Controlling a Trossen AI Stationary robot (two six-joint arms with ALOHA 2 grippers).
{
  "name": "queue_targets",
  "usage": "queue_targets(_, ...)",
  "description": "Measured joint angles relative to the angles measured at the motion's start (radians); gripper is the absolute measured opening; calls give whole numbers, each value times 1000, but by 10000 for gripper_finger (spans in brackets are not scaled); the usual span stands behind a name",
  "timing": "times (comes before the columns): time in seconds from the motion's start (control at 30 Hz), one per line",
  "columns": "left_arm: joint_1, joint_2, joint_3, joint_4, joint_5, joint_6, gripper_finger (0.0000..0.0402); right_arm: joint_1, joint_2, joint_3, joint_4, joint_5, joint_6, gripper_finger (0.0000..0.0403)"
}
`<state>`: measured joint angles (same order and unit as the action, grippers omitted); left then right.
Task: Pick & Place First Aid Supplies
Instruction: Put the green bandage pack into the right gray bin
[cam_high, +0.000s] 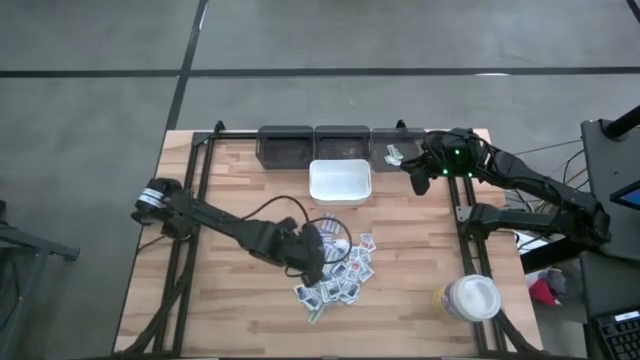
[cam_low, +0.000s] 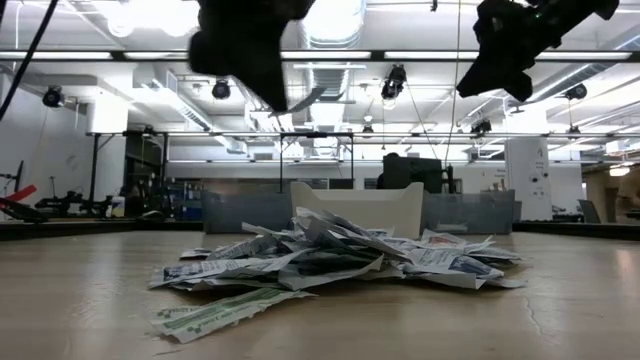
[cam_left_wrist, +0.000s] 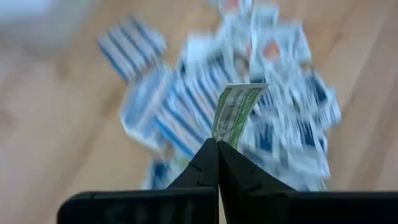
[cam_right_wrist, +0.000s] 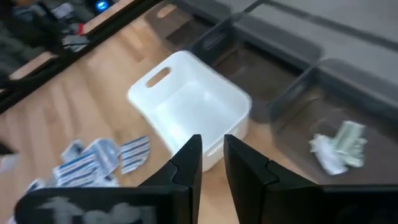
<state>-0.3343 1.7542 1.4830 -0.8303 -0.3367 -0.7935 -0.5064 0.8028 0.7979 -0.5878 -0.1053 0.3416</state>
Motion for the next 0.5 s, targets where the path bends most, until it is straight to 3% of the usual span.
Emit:
queue_targets(0.23,50,0,35,17,-24,145,0,0,37,0,0,-21,0,52)
queue_targets(0.5,107,0,35,105,-108,246,0,23,140,-1,39,-380,-52,49)
